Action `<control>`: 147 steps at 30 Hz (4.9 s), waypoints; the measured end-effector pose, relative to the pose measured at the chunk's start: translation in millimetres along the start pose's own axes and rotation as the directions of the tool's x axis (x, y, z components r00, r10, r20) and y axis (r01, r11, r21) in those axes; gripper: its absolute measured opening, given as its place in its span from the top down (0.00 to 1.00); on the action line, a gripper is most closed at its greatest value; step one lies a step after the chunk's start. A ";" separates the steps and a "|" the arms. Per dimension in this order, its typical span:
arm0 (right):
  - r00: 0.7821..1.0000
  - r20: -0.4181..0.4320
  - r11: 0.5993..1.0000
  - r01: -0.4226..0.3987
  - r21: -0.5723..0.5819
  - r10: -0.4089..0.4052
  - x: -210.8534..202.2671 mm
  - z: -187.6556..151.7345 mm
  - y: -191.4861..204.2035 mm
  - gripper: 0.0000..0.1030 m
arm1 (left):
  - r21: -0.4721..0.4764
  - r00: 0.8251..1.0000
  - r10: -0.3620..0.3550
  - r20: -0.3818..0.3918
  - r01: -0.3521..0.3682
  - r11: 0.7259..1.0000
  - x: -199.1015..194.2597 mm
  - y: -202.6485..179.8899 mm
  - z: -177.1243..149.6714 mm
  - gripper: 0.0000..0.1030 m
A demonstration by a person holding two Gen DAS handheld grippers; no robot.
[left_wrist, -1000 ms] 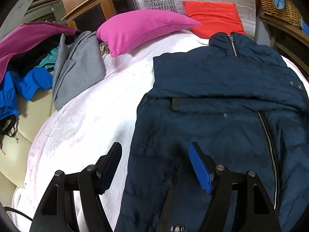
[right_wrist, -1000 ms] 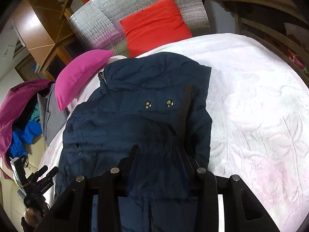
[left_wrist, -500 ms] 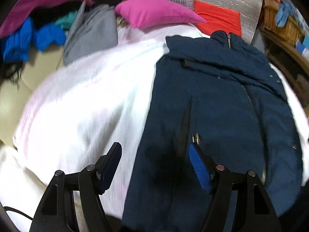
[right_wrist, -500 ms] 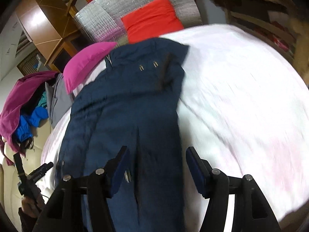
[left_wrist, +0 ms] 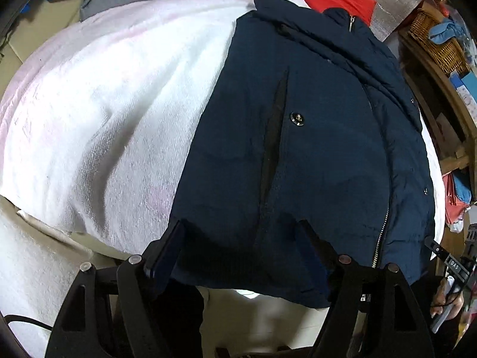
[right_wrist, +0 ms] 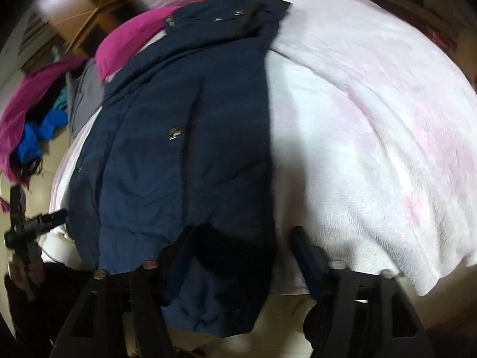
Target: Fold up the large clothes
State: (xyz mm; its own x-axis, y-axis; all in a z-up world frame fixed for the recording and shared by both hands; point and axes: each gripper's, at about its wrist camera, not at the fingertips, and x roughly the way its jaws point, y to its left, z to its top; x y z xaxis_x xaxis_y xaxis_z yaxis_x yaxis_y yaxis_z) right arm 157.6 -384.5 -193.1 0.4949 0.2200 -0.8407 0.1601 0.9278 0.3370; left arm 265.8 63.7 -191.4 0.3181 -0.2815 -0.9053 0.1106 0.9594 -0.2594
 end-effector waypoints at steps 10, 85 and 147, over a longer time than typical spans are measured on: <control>0.999 -0.039 1.000 -0.018 -0.016 0.017 3.1 4.0 8.8 0.69 | -0.110 0.999 -0.027 -0.033 0.023 0.994 3.8 22.7 -0.2 0.31; 0.852 0.372 0.632 -0.523 0.572 0.368 167.8 459.3 -130.7 0.73 | -0.254 0.911 -0.367 0.189 0.406 0.878 157.9 -24.1 450.0 0.81; 0.923 0.384 0.890 -0.195 0.412 0.025 86.3 265.3 -52.3 0.62 | -0.466 0.843 -0.074 0.532 0.364 0.806 68.1 -13.4 234.9 0.86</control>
State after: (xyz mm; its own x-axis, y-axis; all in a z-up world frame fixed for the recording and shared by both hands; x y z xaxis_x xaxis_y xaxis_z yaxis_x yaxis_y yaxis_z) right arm 418.6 -494.0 -170.8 0.7890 0.1101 -0.6044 0.3973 0.6589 0.6387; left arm 507.2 27.5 -170.6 0.7614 -0.3173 -0.5653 -0.2334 0.6793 -0.6957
